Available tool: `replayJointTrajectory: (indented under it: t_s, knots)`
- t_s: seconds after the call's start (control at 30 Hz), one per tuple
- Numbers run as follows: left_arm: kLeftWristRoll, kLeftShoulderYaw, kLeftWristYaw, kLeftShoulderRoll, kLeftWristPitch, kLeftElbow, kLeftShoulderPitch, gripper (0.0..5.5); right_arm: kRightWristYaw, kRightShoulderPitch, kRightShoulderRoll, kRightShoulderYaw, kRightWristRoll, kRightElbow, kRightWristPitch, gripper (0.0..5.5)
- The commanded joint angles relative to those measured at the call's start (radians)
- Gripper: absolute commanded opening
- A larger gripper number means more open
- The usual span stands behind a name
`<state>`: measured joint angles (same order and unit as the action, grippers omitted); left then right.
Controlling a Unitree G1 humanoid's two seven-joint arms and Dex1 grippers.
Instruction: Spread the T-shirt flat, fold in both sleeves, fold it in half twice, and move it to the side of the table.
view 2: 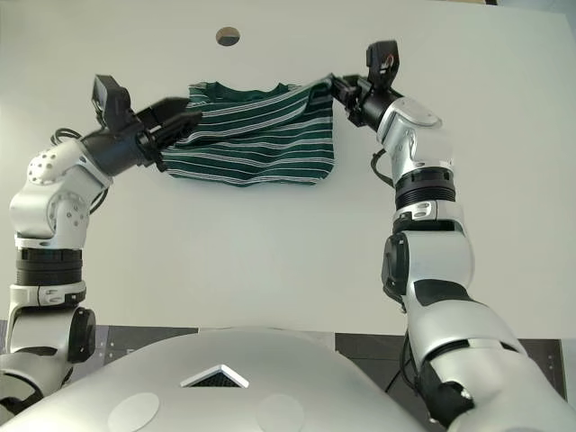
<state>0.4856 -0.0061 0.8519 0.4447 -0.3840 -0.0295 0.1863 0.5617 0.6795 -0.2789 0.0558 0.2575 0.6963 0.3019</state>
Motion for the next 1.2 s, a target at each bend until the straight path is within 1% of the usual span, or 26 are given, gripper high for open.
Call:
replayJointTrajectory:
  t_s: [0.03, 0.13, 0.2, 0.33, 0.5, 0.53, 0.57, 0.7, 0.77, 0.9, 0.97, 1.0, 1.07, 1.13, 1.2]
  knots:
    - [-0.028, -0.046, 0.01, -0.003, 0.004, -0.047, -0.026, 0.93, 0.021, -0.06, 0.014, -0.038, -0.023, -0.096, 0.015, 0.83]
    - [-0.092, -0.11, -0.027, -0.024, 0.01, -0.037, -0.029, 0.39, 0.029, -0.084, 0.013, -0.048, -0.027, -0.11, 0.024, 0.23]
    - [-0.117, -0.135, -0.05, -0.044, 0.013, -0.036, -0.035, 0.14, 0.028, -0.087, 0.013, -0.044, -0.026, -0.111, 0.036, 0.1]
    - [-0.151, -0.164, -0.078, -0.065, 0.012, -0.048, -0.048, 0.14, 0.015, -0.087, 0.012, -0.041, -0.036, -0.104, 0.039, 0.1]
    - [-0.185, -0.172, -0.119, -0.091, 0.011, -0.017, -0.034, 0.14, 0.004, -0.096, 0.012, -0.029, -0.035, -0.13, 0.036, 0.1]
    - [-0.188, -0.171, -0.127, -0.096, 0.008, -0.011, -0.03, 0.1, 0.0, -0.097, 0.011, -0.028, -0.036, -0.135, 0.036, 0.3]
    - [-0.192, -0.172, -0.132, -0.102, 0.008, -0.006, -0.026, 0.1, -0.001, -0.1, 0.009, -0.028, -0.036, -0.14, 0.038, 0.38]
    - [-0.211, -0.177, -0.16, -0.125, 0.002, 0.021, -0.006, 0.1, -0.007, -0.113, 0.005, -0.032, -0.043, -0.172, 0.032, 1.2]
    - [-0.235, -0.192, -0.183, -0.132, -0.012, 0.039, 0.008, 0.1, -0.016, -0.12, 0.0, -0.036, -0.057, -0.191, 0.021, 1.86]
    - [-0.275, -0.239, -0.193, -0.131, -0.051, 0.033, 0.007, 0.1, -0.074, -0.138, -0.021, -0.044, -0.123, -0.25, -0.088, 1.86]
    - [-0.283, -0.247, -0.19, -0.124, -0.068, 0.03, 0.005, 0.1, -0.05, -0.167, -0.034, -0.081, -0.154, -0.325, -0.139, 1.59]
    - [-0.283, -0.25, -0.185, -0.119, -0.079, 0.022, -0.001, 0.1, -0.015, -0.189, -0.051, -0.123, -0.183, -0.368, -0.168, 1.43]
    - [-0.286, -0.258, -0.173, -0.104, -0.096, -0.001, -0.017, 0.1, 0.055, -0.24, -0.117, -0.247, -0.299, -0.435, -0.27, 1.07]
    - [-0.286, -0.263, -0.166, -0.092, -0.111, -0.015, -0.025, 0.1, 0.097, -0.274, -0.179, -0.348, -0.414, -0.453, -0.363, 0.66]
    - [-0.288, -0.265, -0.167, -0.089, -0.121, -0.01, -0.023, 0.1, 0.103, -0.278, -0.202, -0.388, -0.472, -0.422, -0.407, 0.35]
